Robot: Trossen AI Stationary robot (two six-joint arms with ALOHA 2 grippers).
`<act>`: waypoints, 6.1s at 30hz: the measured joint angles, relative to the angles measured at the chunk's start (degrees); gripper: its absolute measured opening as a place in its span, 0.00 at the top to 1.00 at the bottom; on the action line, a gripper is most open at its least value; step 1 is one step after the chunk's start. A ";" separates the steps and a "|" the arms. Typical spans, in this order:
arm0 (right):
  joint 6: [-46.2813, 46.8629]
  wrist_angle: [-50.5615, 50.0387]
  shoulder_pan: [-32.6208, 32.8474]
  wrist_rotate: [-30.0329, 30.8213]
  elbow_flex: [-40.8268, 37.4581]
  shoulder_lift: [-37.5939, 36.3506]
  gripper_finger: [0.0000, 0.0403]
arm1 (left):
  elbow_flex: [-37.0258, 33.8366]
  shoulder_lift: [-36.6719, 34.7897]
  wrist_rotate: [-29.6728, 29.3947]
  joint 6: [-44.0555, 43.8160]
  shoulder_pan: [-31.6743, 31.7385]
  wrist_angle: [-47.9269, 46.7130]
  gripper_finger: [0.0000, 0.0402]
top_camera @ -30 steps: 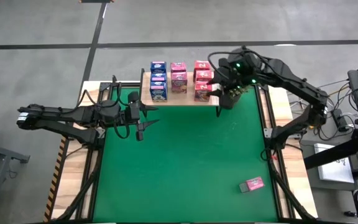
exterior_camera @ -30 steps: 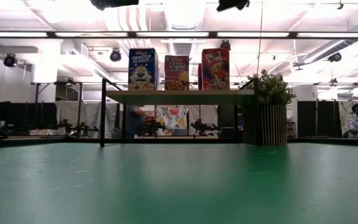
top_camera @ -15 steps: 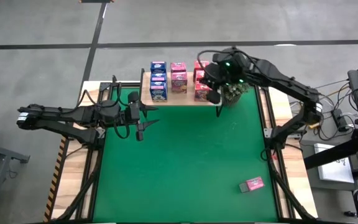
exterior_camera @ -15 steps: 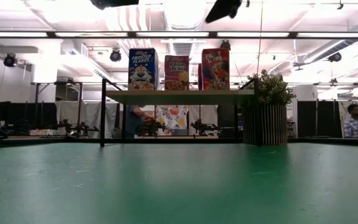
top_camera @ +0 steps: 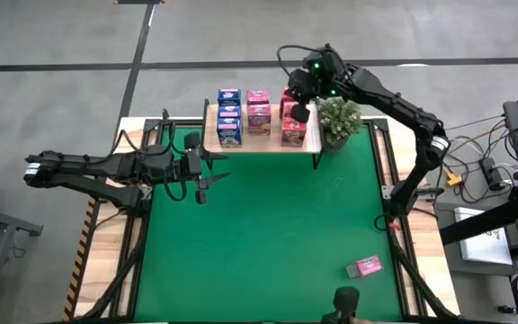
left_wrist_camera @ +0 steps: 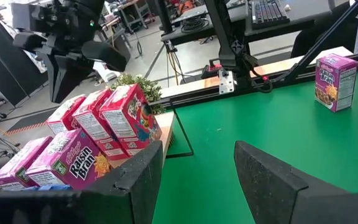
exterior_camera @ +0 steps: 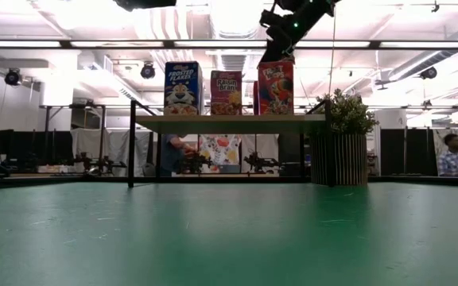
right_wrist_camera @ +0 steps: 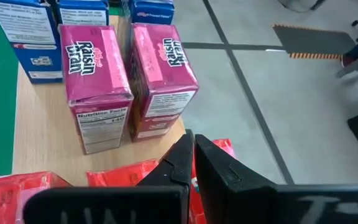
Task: Stack cereal on shelf
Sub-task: Put the red cereal box on the shelf aligned with the red cereal boxes, then put the violet cereal box on the shelf aligned with the violet cereal boxes
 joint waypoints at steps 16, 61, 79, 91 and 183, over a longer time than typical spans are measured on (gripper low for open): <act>-2.99 0.44 -1.68 -1.74 -0.59 2.11 0.98 | 0.00 0.04 -0.01 0.46 0.00 0.31 0.54; -3.77 -1.59 -2.12 -1.19 -0.61 0.95 0.98 | 0.00 0.04 -0.01 0.42 0.00 1.14 0.54; 7.34 -6.60 5.72 -9.28 -0.61 -6.46 0.98 | -2.18 0.06 0.48 -3.10 -0.02 1.69 0.54; 24.38 -16.21 28.08 -8.77 -1.66 -9.10 0.98 | -8.29 0.08 6.47 -10.25 -0.45 10.09 0.54; 62.53 -42.03 85.09 3.42 -19.52 3.92 0.59 | -9.97 0.08 6.50 -13.62 -8.41 18.51 0.54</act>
